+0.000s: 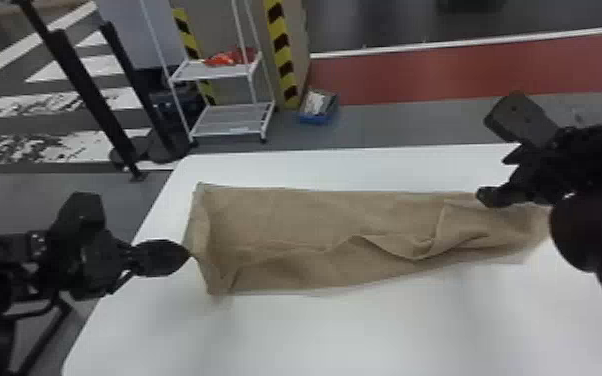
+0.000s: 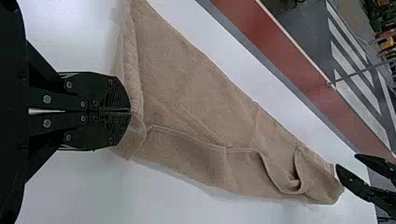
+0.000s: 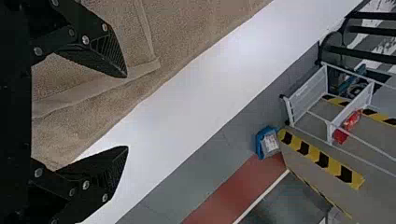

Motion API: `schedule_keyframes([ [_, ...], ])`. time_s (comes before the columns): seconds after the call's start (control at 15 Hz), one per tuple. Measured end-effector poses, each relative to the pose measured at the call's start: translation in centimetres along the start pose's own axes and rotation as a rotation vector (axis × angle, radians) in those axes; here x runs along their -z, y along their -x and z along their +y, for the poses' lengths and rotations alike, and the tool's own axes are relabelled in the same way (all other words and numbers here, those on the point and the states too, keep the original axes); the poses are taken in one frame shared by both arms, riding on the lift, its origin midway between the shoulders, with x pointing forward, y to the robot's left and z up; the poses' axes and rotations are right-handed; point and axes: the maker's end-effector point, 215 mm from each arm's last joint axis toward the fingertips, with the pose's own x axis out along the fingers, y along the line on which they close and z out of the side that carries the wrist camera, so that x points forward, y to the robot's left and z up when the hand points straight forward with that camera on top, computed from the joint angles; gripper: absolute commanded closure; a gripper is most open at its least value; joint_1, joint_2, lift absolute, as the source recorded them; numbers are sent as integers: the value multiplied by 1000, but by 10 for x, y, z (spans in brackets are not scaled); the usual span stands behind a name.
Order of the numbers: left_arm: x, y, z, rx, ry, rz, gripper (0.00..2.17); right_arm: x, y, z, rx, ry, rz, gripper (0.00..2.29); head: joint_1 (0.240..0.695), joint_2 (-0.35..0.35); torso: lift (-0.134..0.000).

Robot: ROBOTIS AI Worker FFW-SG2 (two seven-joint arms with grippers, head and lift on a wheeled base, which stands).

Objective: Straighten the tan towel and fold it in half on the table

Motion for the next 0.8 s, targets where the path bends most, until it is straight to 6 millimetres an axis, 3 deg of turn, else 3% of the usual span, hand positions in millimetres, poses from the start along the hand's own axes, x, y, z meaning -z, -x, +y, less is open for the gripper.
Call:
schedule_keyframes([
  [0.47,-2,-2,-5,11,-11,-13,1639,28,-36,25,-52,64,104,505,695,243,-123],
  [0.8,0,-2,-7,17,-12,-13,1642,37,-51,24,-46,97,122,505,695,238,-123],
])
